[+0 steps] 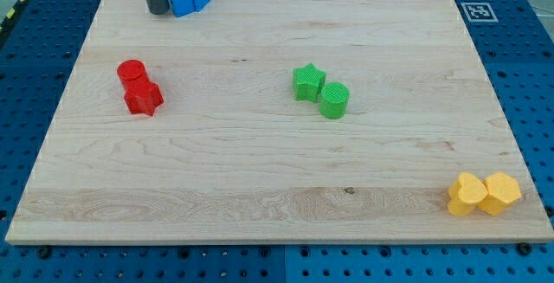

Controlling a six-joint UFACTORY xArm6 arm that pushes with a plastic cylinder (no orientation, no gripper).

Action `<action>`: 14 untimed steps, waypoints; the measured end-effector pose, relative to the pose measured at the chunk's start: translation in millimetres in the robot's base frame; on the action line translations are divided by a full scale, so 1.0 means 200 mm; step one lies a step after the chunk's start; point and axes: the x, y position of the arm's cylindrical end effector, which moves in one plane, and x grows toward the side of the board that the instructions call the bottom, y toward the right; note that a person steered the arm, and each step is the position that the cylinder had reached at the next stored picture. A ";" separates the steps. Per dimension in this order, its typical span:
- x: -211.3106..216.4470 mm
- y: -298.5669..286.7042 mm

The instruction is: Move the blue blocks to the top center

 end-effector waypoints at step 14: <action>-0.26 0.23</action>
